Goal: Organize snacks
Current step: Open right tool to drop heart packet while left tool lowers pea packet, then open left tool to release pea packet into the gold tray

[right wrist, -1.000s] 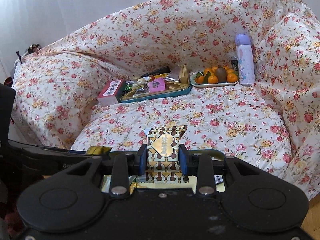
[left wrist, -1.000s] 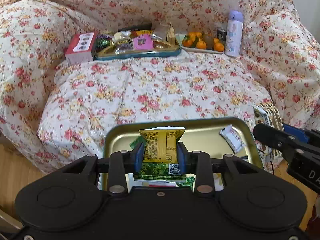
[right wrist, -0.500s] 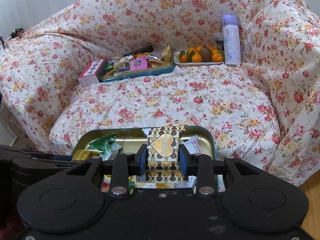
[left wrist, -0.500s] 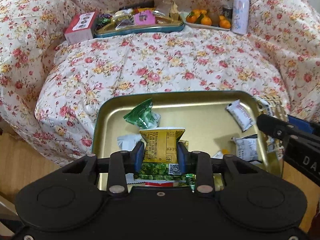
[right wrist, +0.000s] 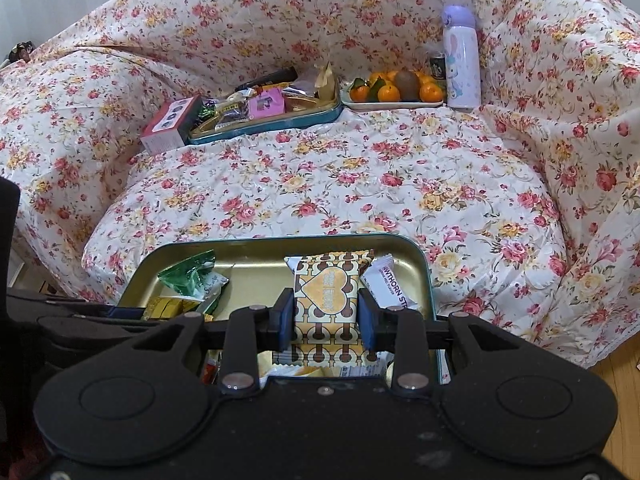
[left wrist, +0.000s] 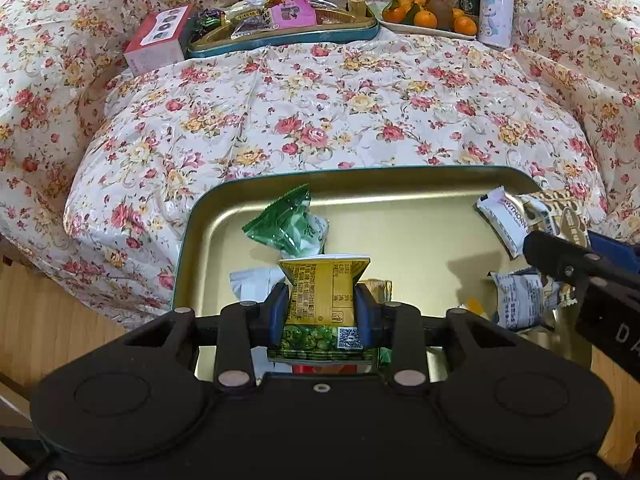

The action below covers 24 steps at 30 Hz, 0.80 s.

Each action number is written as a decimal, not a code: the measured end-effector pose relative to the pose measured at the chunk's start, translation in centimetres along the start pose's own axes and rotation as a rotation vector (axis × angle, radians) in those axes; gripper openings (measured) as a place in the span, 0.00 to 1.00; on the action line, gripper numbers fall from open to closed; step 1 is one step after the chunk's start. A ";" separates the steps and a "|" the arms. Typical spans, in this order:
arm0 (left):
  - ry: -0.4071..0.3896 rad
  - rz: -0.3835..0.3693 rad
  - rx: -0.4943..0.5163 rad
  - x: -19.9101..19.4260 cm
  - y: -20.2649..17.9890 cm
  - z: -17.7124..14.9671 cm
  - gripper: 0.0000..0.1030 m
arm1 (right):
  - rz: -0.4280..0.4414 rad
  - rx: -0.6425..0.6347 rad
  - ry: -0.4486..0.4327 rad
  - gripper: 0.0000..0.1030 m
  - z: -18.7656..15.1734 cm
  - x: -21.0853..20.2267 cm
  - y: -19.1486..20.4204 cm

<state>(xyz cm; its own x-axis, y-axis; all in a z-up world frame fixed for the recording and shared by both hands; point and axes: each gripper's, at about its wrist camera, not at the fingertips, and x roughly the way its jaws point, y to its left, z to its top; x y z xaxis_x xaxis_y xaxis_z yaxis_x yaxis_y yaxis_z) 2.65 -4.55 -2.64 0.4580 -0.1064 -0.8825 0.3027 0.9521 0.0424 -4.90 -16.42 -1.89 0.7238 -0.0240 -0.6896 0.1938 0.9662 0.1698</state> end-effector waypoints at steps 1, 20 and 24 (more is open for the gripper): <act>-0.001 0.001 0.001 0.0 0.0 0.1 0.42 | 0.000 0.001 0.003 0.33 0.1 0.2 0.0; -0.059 0.010 -0.019 -1.2 0.5 0.2 0.47 | 0.020 -0.006 -0.008 0.53 0.8 0.9 0.5; -0.070 0.021 -0.031 -1.6 0.8 0.0 0.47 | 0.010 -0.007 -0.002 0.53 0.4 0.5 0.4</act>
<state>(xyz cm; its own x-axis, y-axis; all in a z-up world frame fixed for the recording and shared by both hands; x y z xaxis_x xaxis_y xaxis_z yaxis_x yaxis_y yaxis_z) 2.11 -3.58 -1.17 0.5215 -0.1047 -0.8468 0.2664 0.9628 0.0450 -4.17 -16.16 -1.84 0.7270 -0.0147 -0.6864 0.1820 0.9681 0.1720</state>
